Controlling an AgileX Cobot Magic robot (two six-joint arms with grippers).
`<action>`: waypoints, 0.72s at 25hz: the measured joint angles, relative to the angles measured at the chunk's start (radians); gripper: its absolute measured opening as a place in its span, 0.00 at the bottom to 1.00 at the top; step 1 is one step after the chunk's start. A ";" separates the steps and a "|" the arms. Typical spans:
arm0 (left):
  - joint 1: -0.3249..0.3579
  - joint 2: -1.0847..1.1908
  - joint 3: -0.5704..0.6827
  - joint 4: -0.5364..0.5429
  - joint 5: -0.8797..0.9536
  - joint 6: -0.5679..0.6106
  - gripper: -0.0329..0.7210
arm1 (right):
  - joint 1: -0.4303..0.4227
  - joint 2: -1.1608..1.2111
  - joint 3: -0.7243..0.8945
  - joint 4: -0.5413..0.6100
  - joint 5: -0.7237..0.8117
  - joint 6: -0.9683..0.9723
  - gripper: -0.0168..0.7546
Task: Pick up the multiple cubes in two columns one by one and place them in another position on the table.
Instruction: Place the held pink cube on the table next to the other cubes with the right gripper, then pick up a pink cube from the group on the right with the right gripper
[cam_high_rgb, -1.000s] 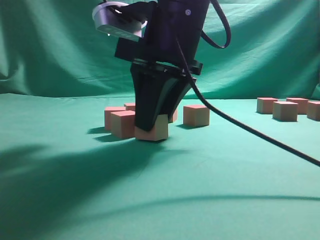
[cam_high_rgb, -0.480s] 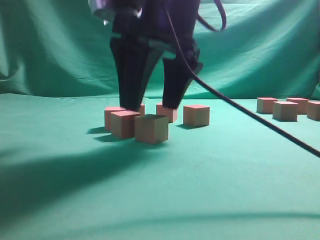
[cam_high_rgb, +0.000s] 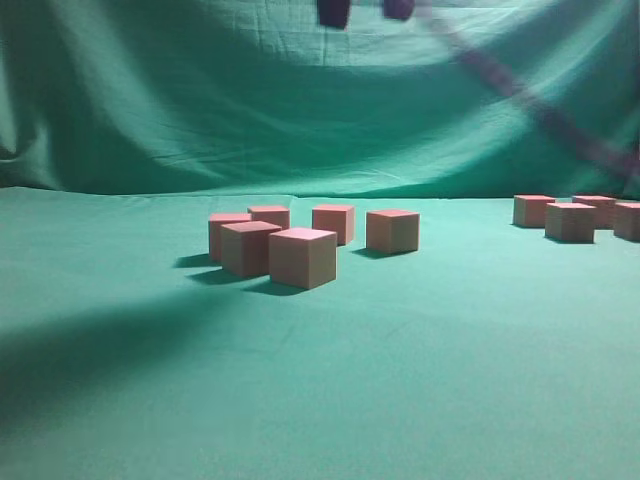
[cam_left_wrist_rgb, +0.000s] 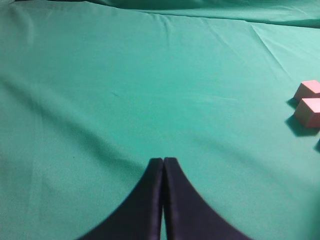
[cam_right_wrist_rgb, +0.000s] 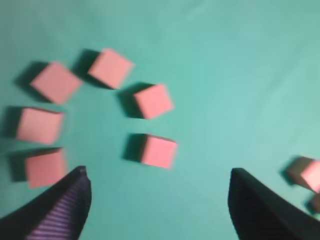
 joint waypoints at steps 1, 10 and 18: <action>0.000 0.000 0.000 0.000 0.000 0.000 0.04 | -0.017 -0.016 0.000 -0.016 0.000 0.024 0.76; 0.000 0.000 0.000 0.000 0.000 0.000 0.04 | -0.374 -0.117 0.119 0.008 0.002 0.235 0.76; 0.000 0.000 0.000 0.000 0.000 0.000 0.04 | -0.528 -0.039 0.309 0.189 -0.098 0.246 0.76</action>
